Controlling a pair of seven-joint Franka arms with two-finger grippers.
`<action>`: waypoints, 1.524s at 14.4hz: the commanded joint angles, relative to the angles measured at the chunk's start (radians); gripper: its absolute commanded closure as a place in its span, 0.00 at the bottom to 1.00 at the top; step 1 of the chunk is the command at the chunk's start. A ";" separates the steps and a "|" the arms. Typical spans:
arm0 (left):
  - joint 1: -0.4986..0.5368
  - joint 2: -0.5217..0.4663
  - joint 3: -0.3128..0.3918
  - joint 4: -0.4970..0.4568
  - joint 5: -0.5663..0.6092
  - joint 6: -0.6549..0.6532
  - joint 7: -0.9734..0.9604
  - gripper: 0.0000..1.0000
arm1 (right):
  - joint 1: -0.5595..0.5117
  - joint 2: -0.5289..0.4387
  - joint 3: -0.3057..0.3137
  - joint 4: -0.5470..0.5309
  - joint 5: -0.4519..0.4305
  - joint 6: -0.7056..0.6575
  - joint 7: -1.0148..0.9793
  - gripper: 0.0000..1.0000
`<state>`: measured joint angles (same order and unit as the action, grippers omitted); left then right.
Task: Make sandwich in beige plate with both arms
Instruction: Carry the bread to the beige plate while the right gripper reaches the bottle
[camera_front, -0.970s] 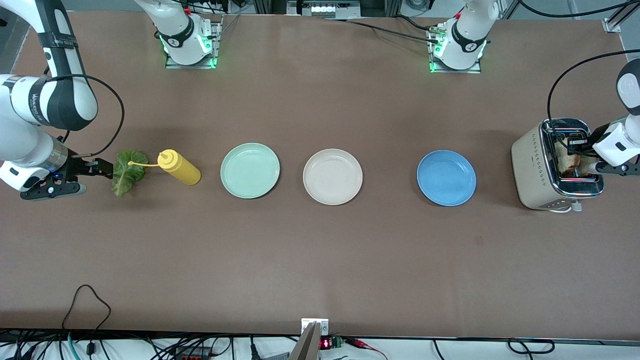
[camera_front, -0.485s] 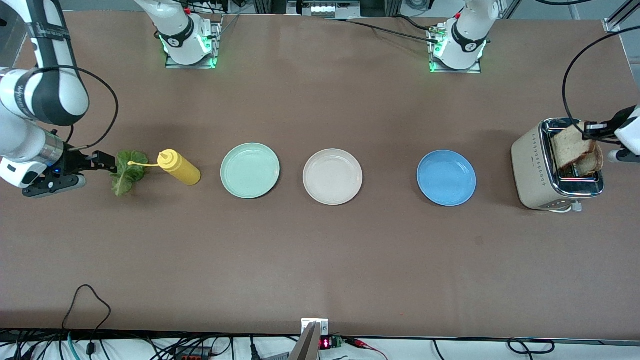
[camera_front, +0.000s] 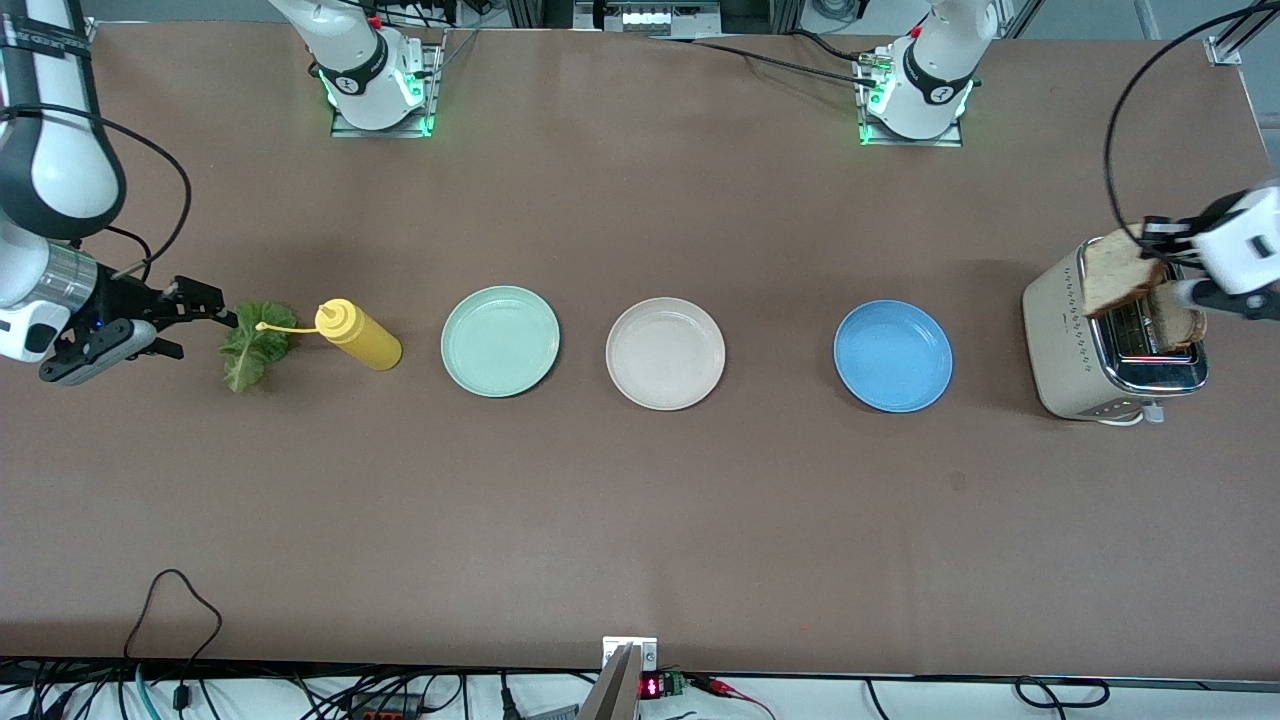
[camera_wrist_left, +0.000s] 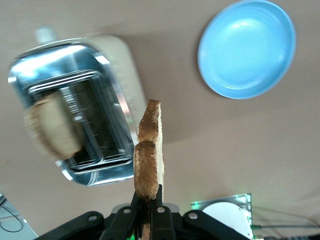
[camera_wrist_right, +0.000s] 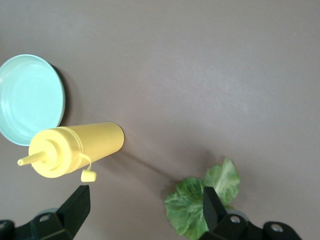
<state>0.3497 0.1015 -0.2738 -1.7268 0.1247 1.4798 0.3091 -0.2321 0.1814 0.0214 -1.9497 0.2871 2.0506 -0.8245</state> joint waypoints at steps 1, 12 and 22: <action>0.003 0.081 -0.070 0.029 -0.112 -0.020 -0.047 0.99 | -0.033 -0.029 0.006 -0.026 0.070 -0.017 -0.109 0.00; -0.234 0.326 -0.113 -0.022 -0.859 0.491 -0.289 0.99 | -0.107 0.000 0.003 -0.028 0.346 -0.090 -0.651 0.00; -0.383 0.444 -0.114 -0.120 -1.206 0.712 -0.069 1.00 | -0.187 0.196 0.003 -0.049 0.682 -0.253 -1.175 0.00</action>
<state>-0.0253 0.5152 -0.3911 -1.8421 -1.0197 2.1661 0.1358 -0.3831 0.3542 0.0159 -1.9853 0.9217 1.8405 -1.8956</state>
